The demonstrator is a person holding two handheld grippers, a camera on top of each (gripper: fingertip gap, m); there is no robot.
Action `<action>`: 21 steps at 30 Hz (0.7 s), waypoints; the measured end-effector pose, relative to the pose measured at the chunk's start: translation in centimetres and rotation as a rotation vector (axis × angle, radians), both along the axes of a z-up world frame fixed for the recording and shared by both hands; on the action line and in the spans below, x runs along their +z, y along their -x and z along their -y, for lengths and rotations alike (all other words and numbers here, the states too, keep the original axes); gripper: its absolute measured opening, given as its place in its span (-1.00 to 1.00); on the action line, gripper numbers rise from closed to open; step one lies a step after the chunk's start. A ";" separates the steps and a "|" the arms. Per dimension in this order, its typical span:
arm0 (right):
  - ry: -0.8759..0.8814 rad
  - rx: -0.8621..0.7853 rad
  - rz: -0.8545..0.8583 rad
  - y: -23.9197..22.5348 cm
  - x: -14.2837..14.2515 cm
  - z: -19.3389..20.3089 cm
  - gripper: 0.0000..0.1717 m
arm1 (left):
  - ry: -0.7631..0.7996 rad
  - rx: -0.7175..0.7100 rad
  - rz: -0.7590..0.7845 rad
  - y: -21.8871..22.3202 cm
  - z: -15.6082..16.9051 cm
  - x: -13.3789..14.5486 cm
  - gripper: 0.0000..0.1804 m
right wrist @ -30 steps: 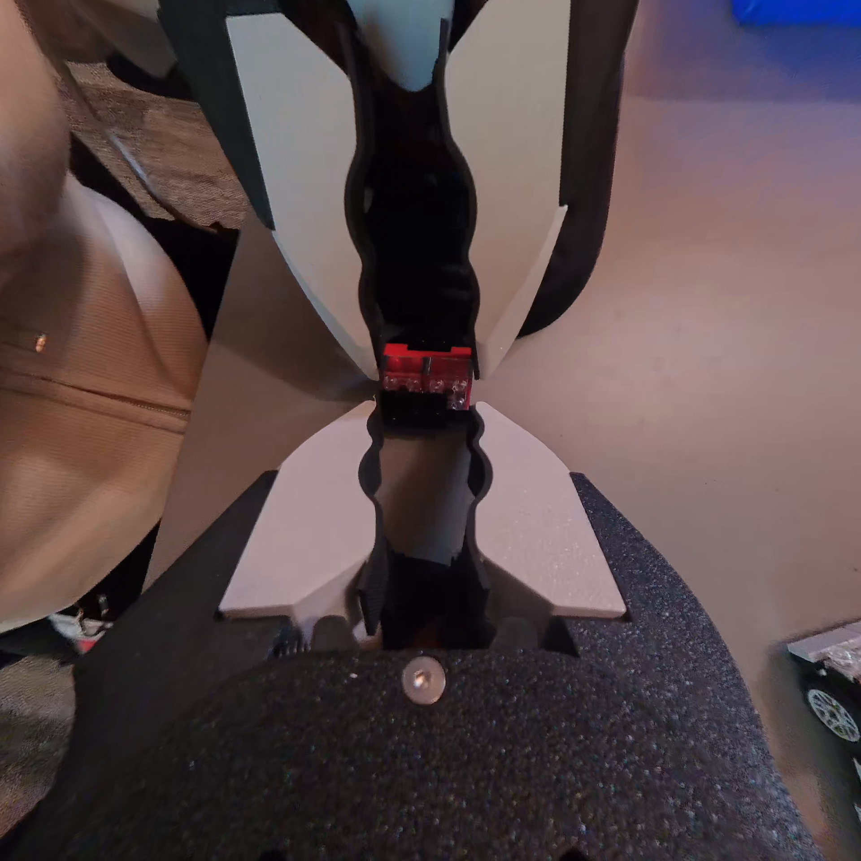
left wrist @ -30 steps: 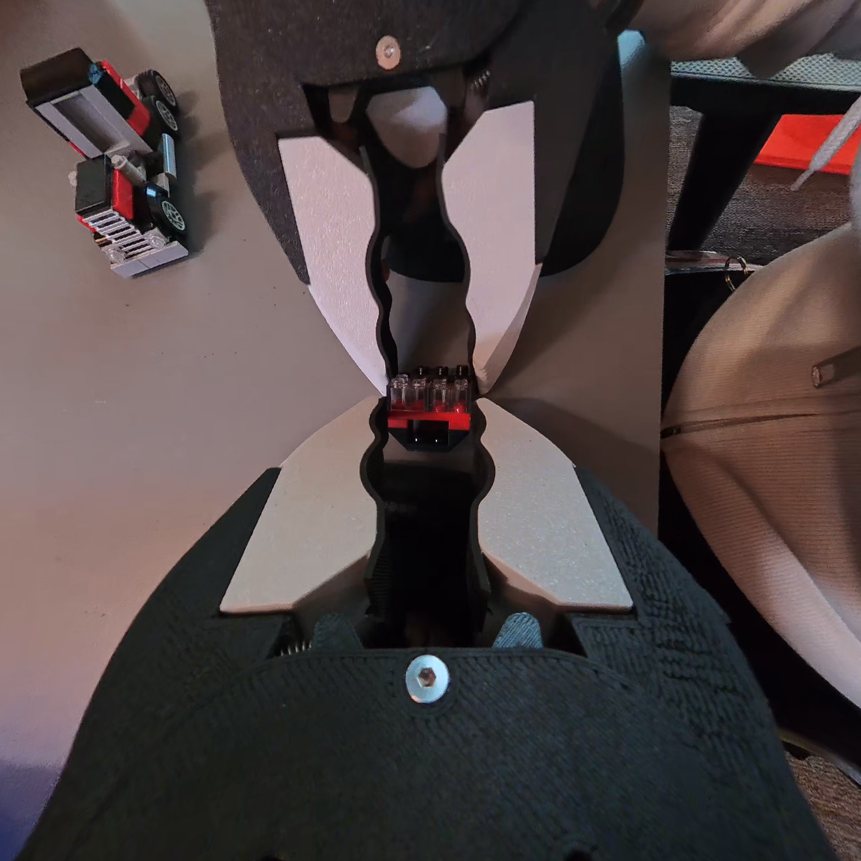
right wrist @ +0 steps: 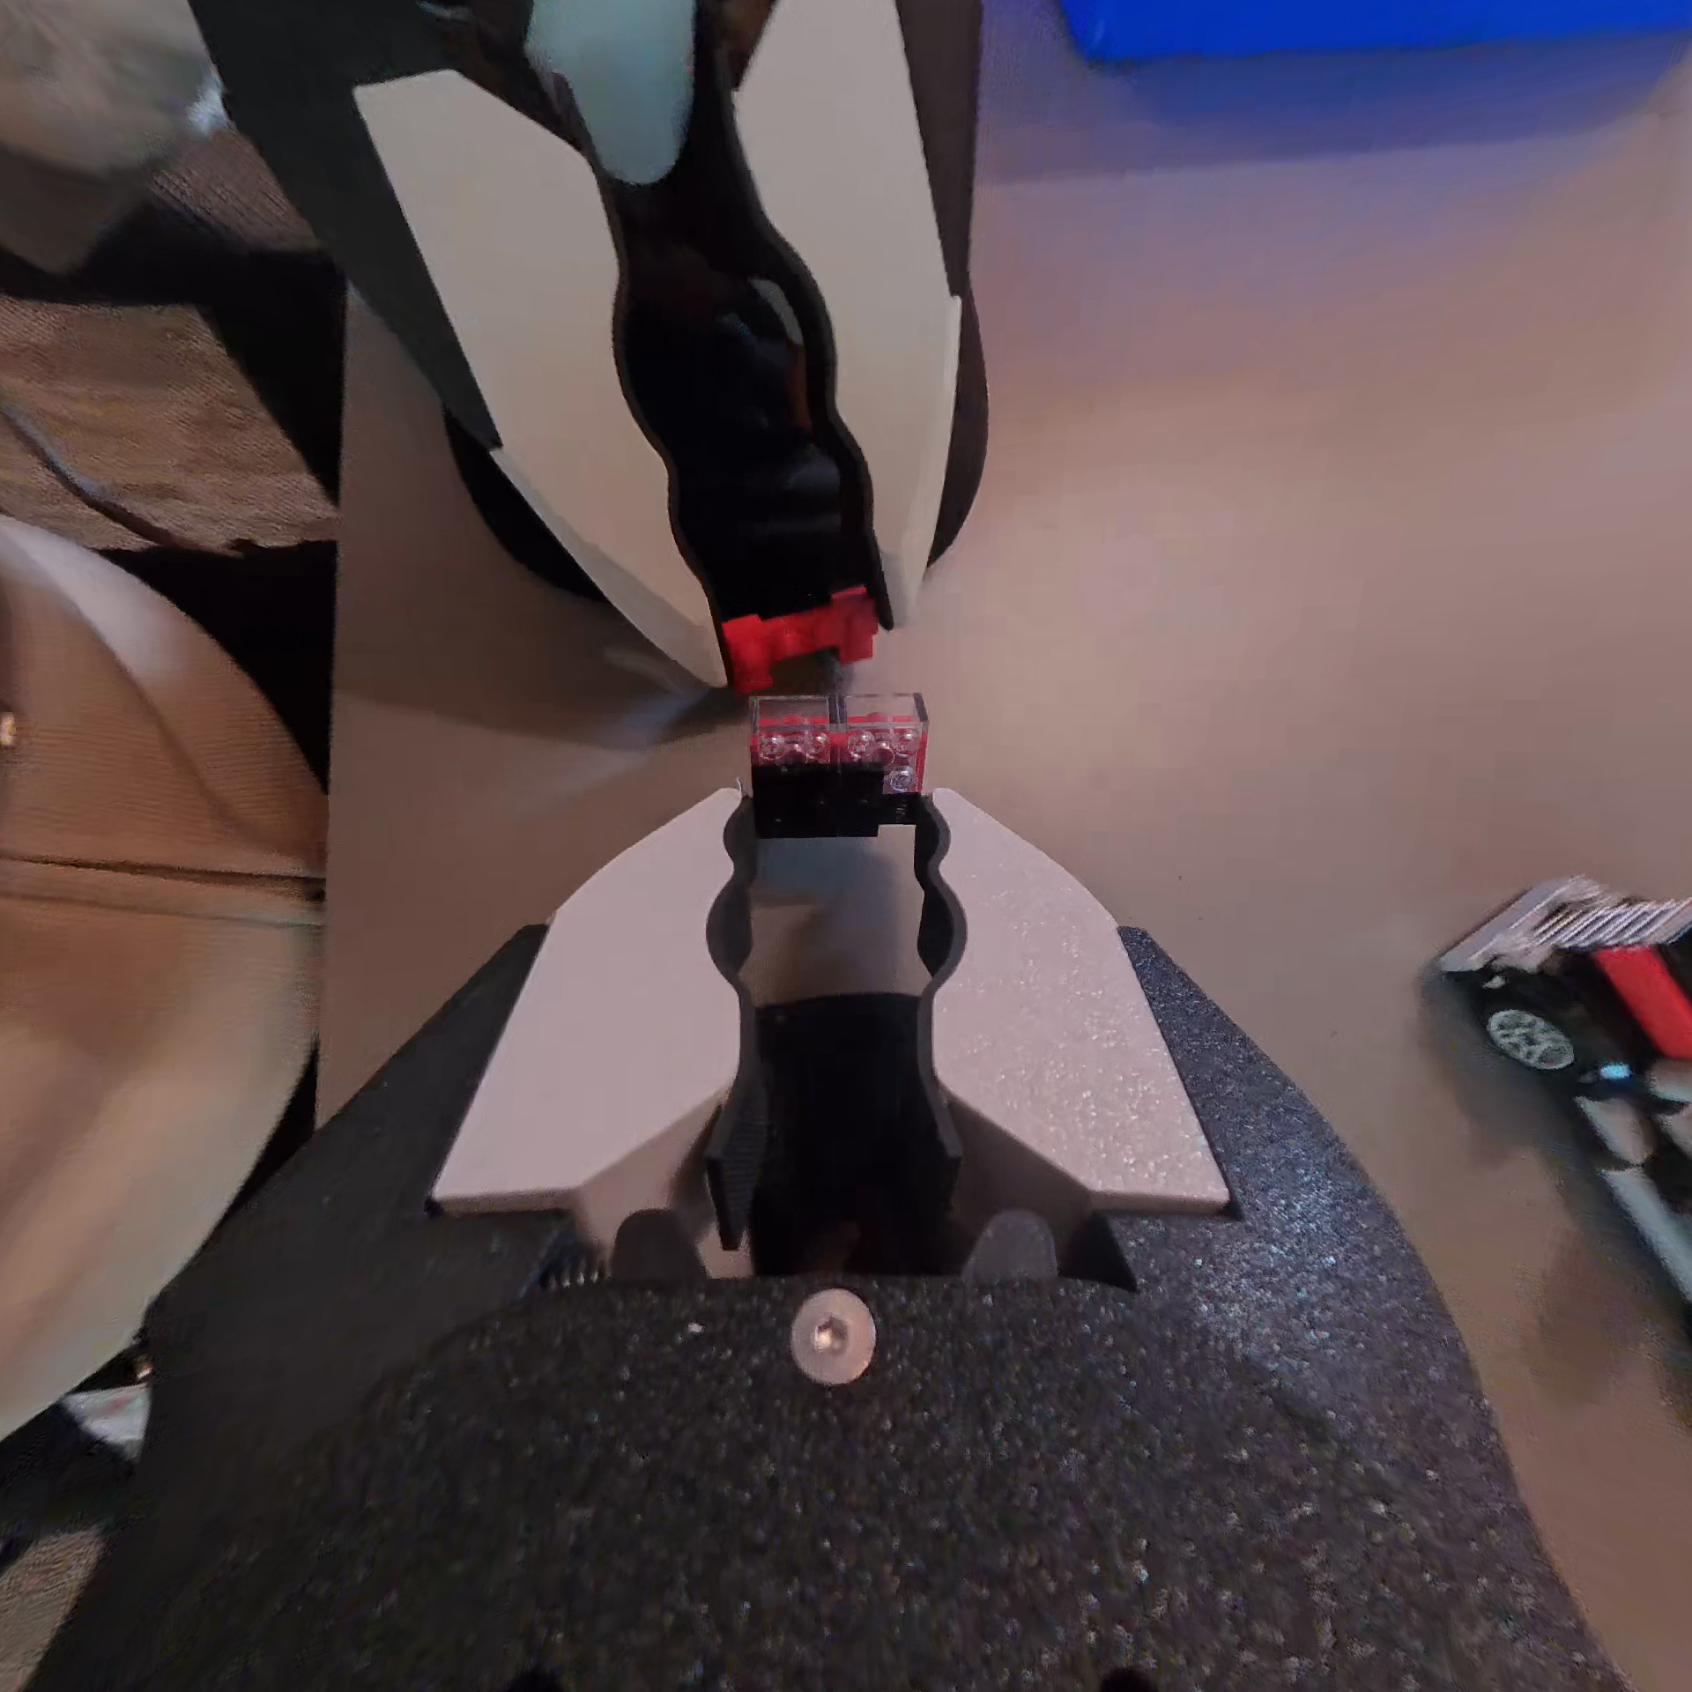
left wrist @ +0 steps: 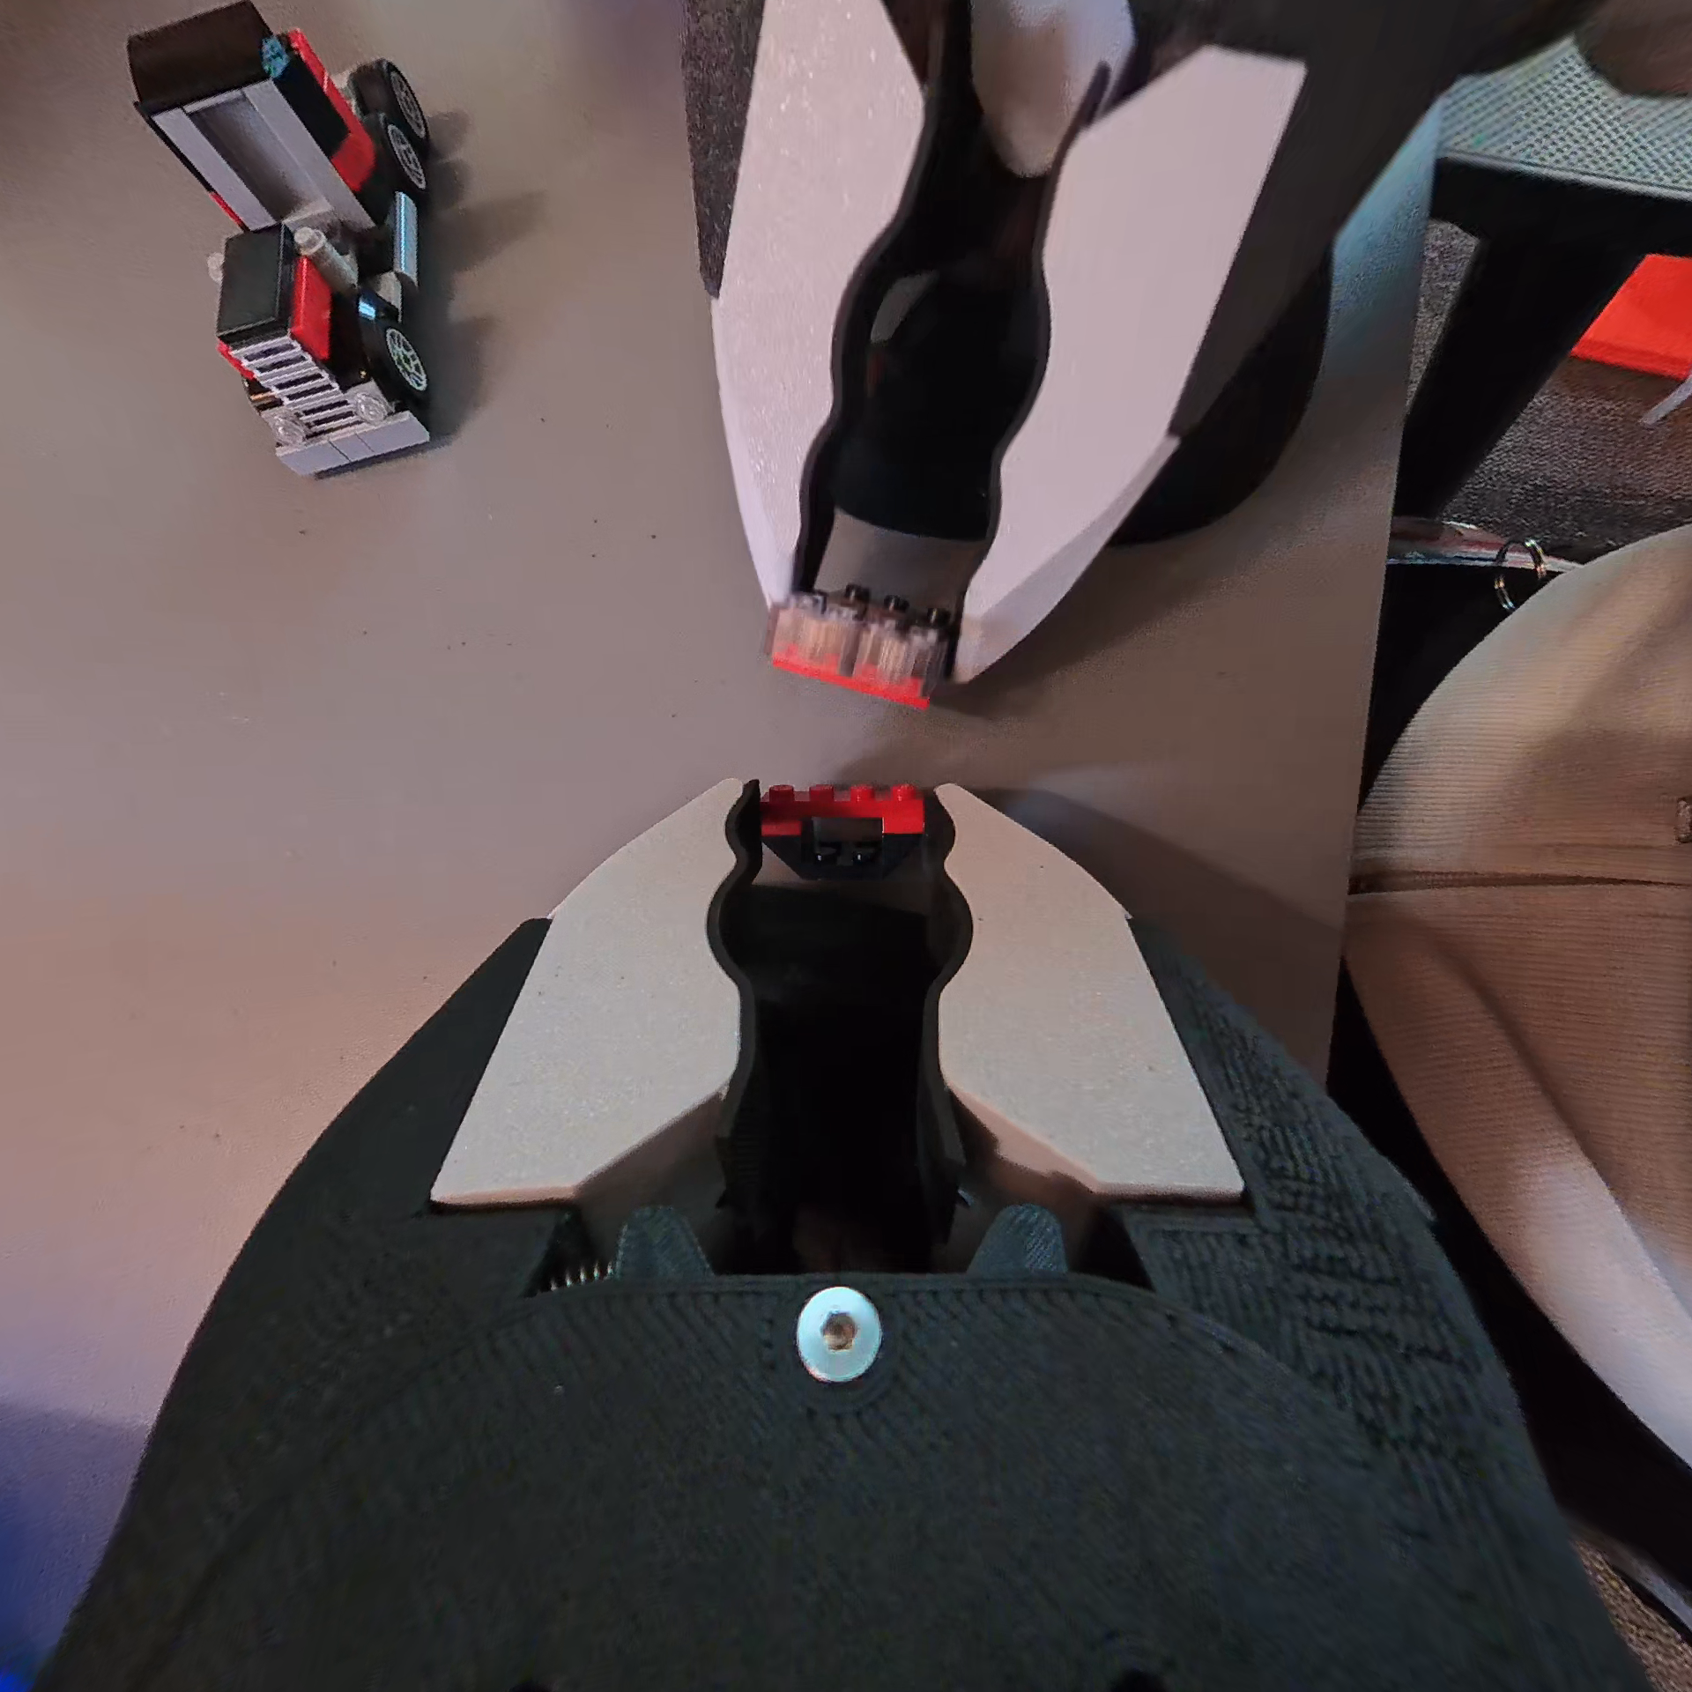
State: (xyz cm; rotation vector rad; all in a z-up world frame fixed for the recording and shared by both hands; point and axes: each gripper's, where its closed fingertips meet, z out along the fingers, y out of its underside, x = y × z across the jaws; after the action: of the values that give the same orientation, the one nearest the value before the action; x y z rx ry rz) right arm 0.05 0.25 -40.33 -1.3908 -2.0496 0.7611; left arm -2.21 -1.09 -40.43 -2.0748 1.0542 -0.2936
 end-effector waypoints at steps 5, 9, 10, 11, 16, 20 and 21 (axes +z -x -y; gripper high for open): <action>0.096 -0.012 -0.069 -0.1 1.3 -0.4 -0.61 | 0.012 0.019 -0.014 0.2 -0.2 -0.1 -0.60; 0.076 -0.041 -0.155 0.1 2.4 -1.1 -0.61 | -0.005 0.074 0.060 0.6 -0.9 1.0 -0.47; 0.021 -0.058 -0.181 0.2 2.7 -1.5 -0.61 | -0.036 0.112 0.118 0.9 -1.3 1.9 -0.48; -0.048 -0.076 -0.205 0.3 2.9 -2.0 -0.61 | -0.071 0.159 0.191 1.2 -1.8 3.0 -0.48; -0.559 -0.206 -0.298 0.8 5.3 -4.7 -0.61 | -0.136 0.380 0.700 1.6 -3.8 8.2 -0.47; -0.818 -0.231 -0.311 1.4 7.1 -4.8 -0.62 | -0.072 0.386 0.836 0.2 -4.7 8.5 -0.48; -0.850 -0.225 -0.307 1.6 7.3 -4.6 -0.62 | -0.076 0.369 0.842 -0.2 -4.8 8.7 -0.53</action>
State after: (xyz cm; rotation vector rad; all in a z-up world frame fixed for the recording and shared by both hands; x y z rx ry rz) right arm -1.54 4.89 -33.03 -0.9072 -1.6231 -0.0290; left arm -1.97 3.70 -31.76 -1.7464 0.1704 -0.8236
